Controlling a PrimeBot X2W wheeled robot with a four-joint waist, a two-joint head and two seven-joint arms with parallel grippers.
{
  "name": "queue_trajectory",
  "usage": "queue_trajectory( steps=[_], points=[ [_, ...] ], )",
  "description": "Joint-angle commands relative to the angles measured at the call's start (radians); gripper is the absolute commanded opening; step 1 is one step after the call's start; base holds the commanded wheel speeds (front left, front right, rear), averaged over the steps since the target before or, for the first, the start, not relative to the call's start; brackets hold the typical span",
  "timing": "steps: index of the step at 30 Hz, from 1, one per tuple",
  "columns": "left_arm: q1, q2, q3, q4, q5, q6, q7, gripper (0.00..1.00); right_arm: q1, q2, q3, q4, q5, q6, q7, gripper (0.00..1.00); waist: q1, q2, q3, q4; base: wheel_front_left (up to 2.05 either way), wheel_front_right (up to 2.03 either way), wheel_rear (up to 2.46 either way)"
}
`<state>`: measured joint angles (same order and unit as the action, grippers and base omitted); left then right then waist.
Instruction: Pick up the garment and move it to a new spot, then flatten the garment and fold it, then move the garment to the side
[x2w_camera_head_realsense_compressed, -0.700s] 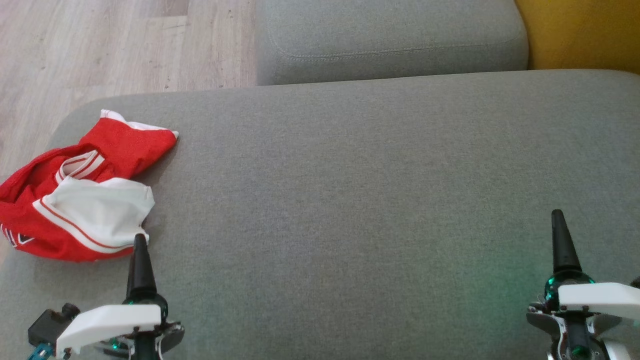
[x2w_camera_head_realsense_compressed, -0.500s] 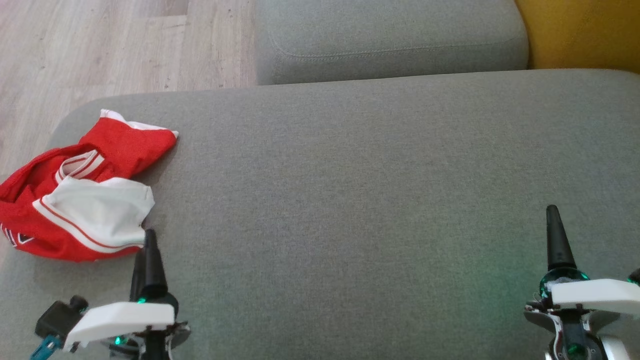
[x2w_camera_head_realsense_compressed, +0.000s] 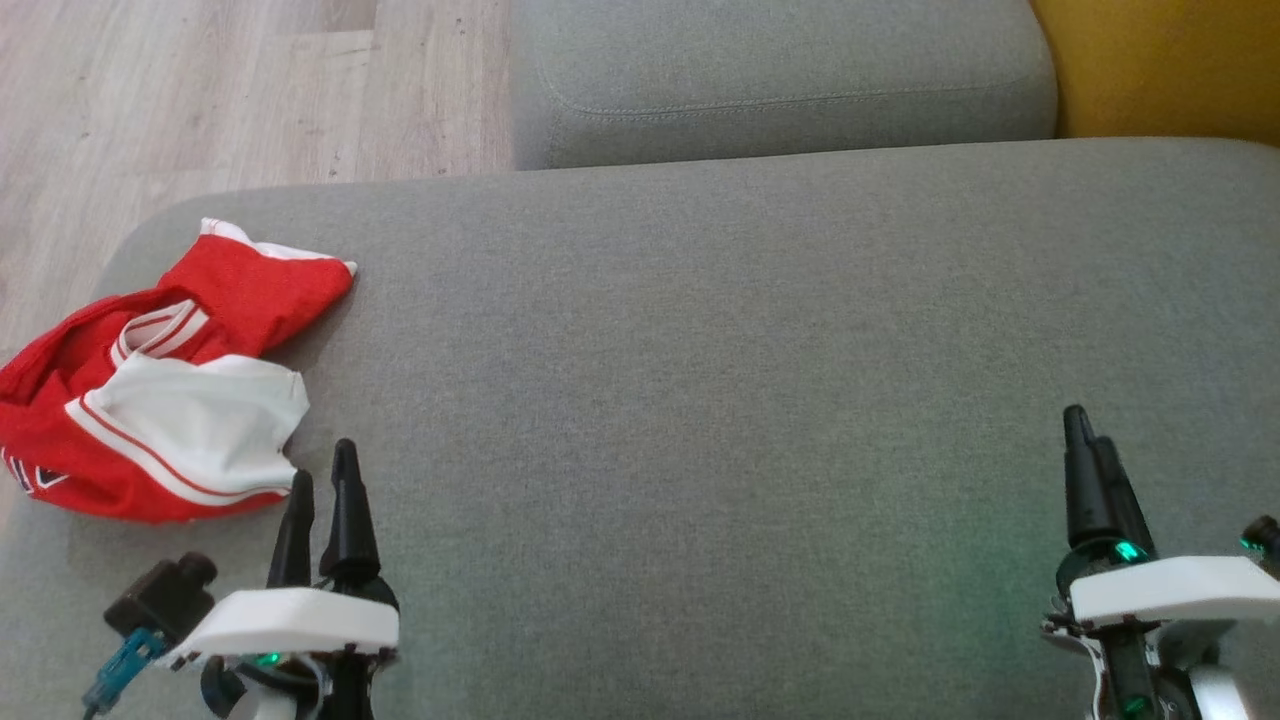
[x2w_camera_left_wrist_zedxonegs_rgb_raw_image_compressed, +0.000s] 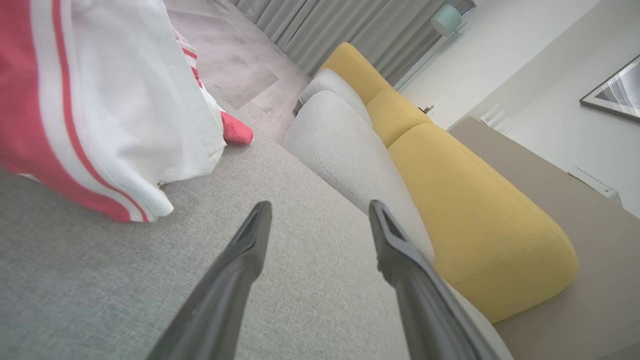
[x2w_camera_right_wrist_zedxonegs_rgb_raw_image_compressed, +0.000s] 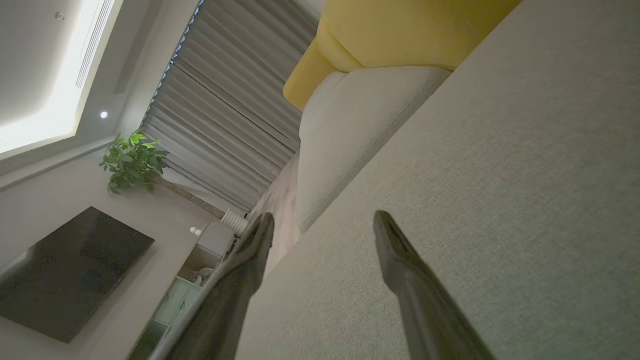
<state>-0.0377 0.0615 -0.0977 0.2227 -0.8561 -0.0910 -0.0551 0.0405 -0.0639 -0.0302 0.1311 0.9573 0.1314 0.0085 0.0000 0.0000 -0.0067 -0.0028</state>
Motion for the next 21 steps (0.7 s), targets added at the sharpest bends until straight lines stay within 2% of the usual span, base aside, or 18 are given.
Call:
queue_trajectory(
  steps=[1,11,21],
  points=[
    [-0.053,0.022,0.008,-0.036,0.036,0.004,-0.012,1.00,-0.019,-0.020,0.018,-0.048,-0.032,0.000,-0.003,1.00,0.0000,0.0000,0.000,0.000,0.00,0.00,0.00],
    [-0.049,0.045,-0.005,-0.042,0.162,0.050,-0.042,1.00,-0.001,-0.021,0.034,-0.086,-0.159,0.000,0.001,1.00,0.0000,0.0000,-0.002,-0.002,0.00,0.00,0.00],
    [-0.040,0.069,-0.022,-0.040,0.272,0.068,-0.071,1.00,0.013,-0.020,0.049,-0.119,-0.281,0.000,0.008,1.00,0.0000,0.0000,-0.003,-0.002,0.00,0.00,0.00]
  ],
)
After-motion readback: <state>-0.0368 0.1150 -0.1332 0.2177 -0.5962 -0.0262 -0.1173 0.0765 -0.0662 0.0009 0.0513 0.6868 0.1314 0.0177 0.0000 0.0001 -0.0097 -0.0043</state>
